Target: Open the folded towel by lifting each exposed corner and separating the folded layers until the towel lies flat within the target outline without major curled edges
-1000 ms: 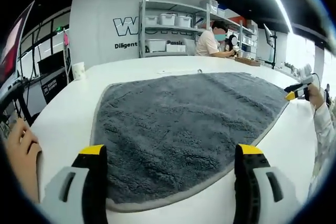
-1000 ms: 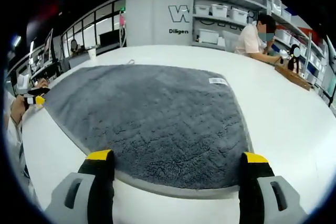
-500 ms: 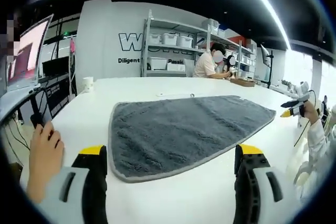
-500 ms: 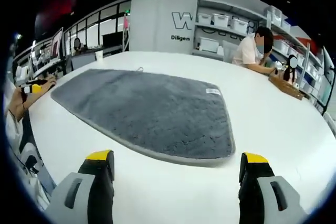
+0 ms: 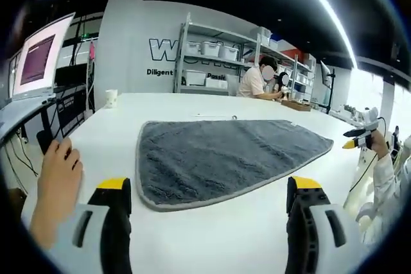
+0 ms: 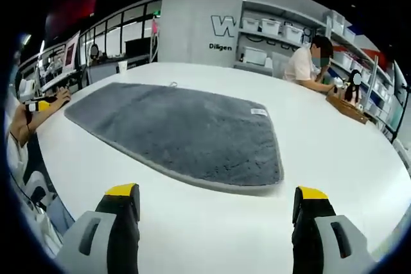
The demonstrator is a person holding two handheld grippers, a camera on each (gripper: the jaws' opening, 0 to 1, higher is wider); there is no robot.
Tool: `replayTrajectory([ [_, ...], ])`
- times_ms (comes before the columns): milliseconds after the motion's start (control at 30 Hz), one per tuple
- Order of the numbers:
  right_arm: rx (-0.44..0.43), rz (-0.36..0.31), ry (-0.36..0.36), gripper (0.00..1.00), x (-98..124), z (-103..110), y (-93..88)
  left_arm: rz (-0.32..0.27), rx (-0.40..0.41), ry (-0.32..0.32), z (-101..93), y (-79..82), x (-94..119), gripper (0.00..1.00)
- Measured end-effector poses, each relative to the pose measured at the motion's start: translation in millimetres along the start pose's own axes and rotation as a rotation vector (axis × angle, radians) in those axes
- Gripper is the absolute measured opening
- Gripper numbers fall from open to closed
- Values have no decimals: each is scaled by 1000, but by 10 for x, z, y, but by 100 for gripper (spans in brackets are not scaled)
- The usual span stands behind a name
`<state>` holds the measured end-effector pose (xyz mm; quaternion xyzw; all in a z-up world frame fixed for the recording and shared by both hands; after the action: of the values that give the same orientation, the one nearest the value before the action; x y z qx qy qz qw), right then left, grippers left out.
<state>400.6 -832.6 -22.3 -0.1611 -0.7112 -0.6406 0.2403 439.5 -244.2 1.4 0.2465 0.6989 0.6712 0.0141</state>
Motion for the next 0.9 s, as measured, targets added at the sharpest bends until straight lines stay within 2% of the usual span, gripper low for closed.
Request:
replayTrajectory([
  [267, 5, 28, 4, 99, -51, -2, -56, -4, 7, 4, -27, -20, -31, 99],
  [467, 6, 34, 3, 99, -73, 2, -68, 15, 7, -7, -60, -58, -69, 98],
  [900, 16, 45, 10, 99, -102, 67, -101, -12, -1, -17, -83, 34, -81, 99],
])
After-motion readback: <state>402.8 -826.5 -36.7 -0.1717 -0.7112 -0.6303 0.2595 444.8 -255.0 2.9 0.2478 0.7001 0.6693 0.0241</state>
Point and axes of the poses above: the point that each gripper's makers call its tool centre point, and the gripper's own axes: x roughly backward along the fingers, z roughly to its left, y roughly out of its top, the point moved 4 cm from there along x, roughly backward along the fingers, and after that the axes turned 2 degrees about -x, right-handed, at the moved point
